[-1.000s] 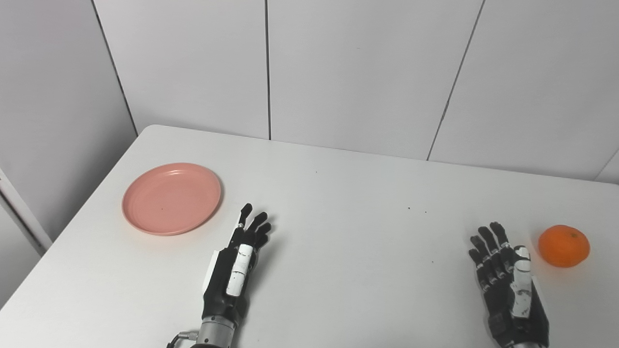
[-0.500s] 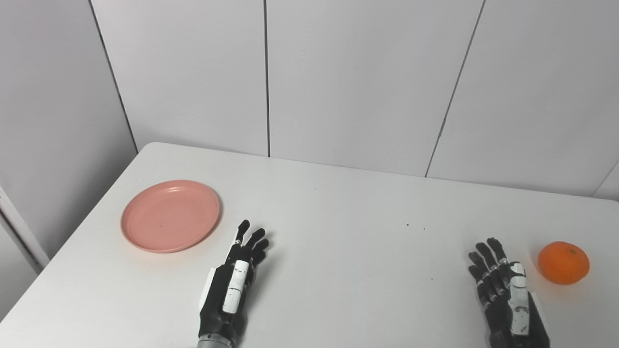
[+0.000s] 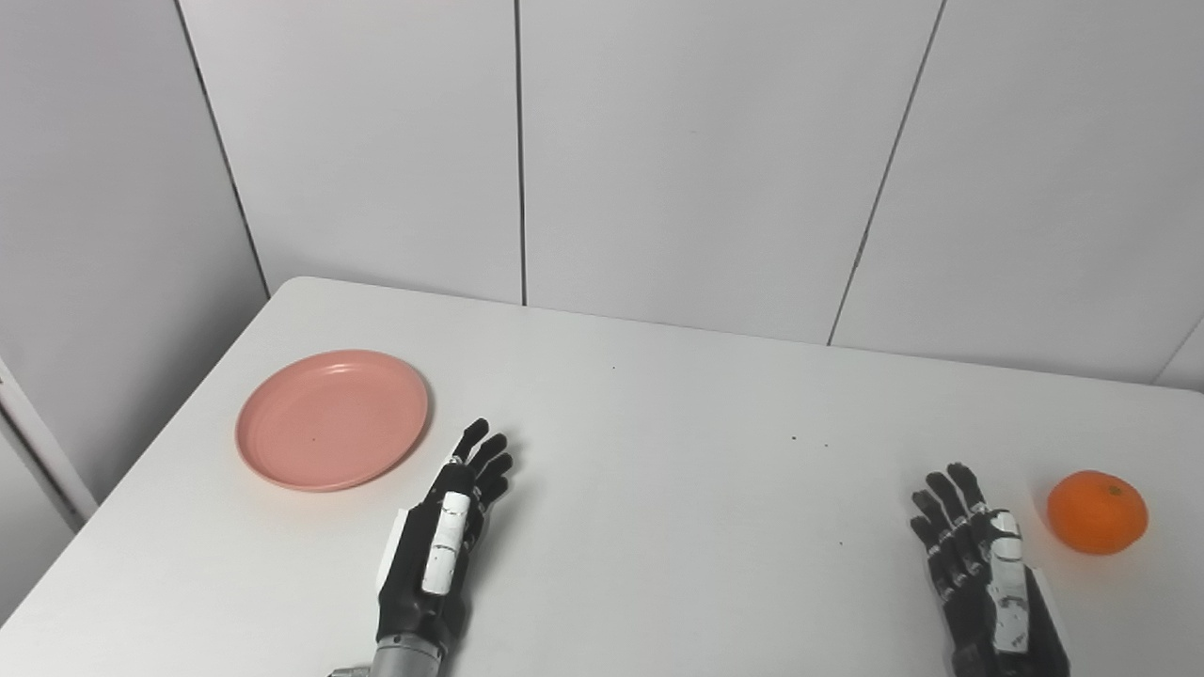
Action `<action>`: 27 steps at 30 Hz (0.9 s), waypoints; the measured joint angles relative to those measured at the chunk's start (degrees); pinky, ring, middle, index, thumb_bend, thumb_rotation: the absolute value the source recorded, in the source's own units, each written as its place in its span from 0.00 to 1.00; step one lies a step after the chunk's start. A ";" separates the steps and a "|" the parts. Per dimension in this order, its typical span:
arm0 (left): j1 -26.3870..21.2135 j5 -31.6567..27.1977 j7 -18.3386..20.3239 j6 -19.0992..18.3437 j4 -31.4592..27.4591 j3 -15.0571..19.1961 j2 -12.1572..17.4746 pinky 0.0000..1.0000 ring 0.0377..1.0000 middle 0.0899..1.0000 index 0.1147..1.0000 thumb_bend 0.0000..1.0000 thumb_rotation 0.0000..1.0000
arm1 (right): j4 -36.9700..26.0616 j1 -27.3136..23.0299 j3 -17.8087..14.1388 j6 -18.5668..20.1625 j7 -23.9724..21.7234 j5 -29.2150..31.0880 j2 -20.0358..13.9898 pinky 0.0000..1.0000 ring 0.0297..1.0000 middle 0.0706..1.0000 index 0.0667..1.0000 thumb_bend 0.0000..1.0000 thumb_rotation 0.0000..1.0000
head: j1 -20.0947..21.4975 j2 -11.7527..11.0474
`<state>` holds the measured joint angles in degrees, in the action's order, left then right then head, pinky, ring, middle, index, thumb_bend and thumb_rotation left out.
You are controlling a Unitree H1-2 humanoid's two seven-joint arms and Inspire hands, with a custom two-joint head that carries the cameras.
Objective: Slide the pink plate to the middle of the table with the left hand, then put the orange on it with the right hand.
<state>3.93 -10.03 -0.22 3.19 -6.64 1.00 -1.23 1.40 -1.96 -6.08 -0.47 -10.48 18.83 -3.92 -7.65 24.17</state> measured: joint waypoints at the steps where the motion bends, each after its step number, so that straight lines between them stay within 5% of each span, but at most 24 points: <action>1: -0.38 0.01 0.04 0.00 0.06 0.24 0.49 0.90 0.87 0.87 0.85 0.95 0.84 | -0.02 0.01 0.01 0.00 0.00 -0.05 0.00 0.97 0.95 0.94 0.95 0.76 0.92 | 0.00 0.00; 10: -1.73 -0.16 0.49 0.03 -0.04 2.80 2.94 0.85 0.83 0.82 0.78 0.96 0.81 | -0.05 0.09 -0.07 0.00 0.00 -0.23 -0.02 0.98 0.95 0.94 0.95 0.76 0.92 | 0.44 -0.09; 17: -6.31 -3.82 1.63 -2.76 -5.68 5.39 5.62 0.88 0.83 0.83 0.81 0.99 0.80 | -0.13 0.18 -0.14 0.00 0.00 -0.23 -0.01 0.97 0.94 0.94 0.95 0.75 0.91 | 0.44 -0.09; 27: -10.62 -10.39 3.32 -6.99 -4.64 10.90 12.90 0.87 0.85 0.82 0.80 1.00 0.81 | -0.28 0.33 -0.32 0.00 0.00 -0.23 -0.03 0.96 0.94 0.94 0.95 0.76 0.92 | 0.35 -0.09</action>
<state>-6.69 -20.42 3.10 -3.80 -11.28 11.90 11.67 1.12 -1.63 -6.40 -0.47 -10.49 18.60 -3.95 -7.29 24.08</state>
